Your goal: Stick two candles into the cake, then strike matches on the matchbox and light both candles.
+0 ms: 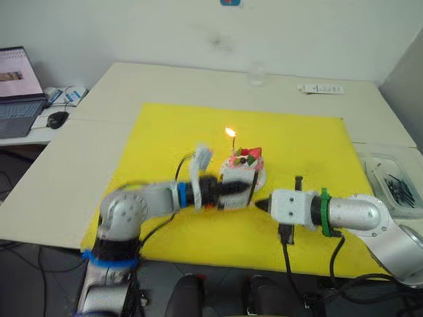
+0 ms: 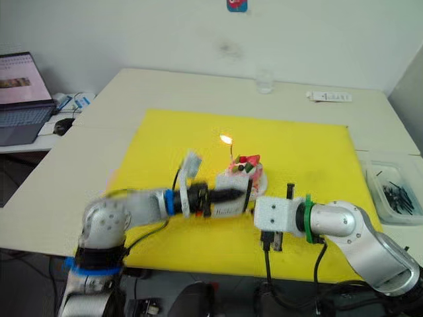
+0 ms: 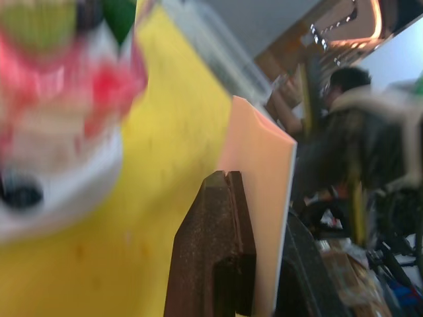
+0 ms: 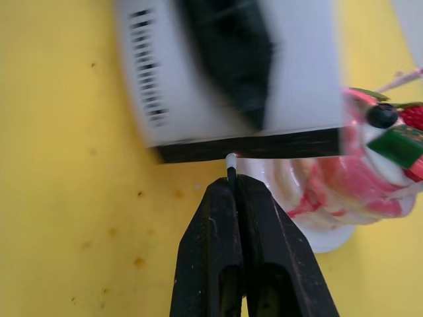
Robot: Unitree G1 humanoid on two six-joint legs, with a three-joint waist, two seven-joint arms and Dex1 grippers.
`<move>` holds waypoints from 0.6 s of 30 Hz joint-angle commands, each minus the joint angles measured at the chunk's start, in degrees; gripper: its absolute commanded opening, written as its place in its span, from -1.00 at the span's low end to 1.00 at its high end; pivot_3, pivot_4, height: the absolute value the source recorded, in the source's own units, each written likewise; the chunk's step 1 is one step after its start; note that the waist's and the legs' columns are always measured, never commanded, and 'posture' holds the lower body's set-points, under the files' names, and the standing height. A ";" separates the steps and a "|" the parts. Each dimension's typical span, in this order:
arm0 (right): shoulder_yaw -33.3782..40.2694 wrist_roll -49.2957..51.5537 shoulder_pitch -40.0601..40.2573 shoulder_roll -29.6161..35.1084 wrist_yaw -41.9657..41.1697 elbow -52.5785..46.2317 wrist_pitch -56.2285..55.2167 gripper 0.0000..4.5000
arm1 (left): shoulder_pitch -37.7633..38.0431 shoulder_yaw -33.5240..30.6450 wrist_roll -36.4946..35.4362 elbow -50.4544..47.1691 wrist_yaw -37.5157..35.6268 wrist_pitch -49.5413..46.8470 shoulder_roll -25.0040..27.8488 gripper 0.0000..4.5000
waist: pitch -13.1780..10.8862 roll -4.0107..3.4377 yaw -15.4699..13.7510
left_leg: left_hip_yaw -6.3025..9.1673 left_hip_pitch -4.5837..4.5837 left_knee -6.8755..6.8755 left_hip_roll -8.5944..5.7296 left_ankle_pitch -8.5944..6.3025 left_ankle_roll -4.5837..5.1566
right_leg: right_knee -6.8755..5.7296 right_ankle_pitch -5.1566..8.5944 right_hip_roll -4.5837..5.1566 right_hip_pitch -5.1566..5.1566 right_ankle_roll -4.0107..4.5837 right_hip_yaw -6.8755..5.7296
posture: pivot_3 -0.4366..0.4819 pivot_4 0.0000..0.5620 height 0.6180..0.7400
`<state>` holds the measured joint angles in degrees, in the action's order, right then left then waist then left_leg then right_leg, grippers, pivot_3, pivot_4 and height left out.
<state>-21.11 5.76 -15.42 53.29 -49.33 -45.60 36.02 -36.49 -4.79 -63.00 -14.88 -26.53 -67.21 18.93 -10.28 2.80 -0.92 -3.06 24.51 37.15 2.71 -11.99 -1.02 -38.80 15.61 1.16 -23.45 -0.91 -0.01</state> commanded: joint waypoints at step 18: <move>12.04 5.65 0.39 -0.56 -0.88 -1.51 2.07 -0.98 | 5.40 -4.73 -8.18 -7.17 -5.19 -0.06 14.17 -1.00 | 0.19 -0.35 1.48 | -0.29 -0.36 -0.16 -0.04 -0.03 -0.05 | -0.08 0.16 0.18 0.16 -0.21 0.46 | -0.05 -0.47 0.78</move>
<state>-11.34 10.45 -14.66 52.90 -51.00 -45.75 37.80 -30.80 -9.76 -71.29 -20.48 -30.77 -68.43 32.49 -10.09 2.46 0.57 -3.34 24.15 37.00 2.66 -12.02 -1.06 -38.88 15.76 1.34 -23.28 -1.10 0.44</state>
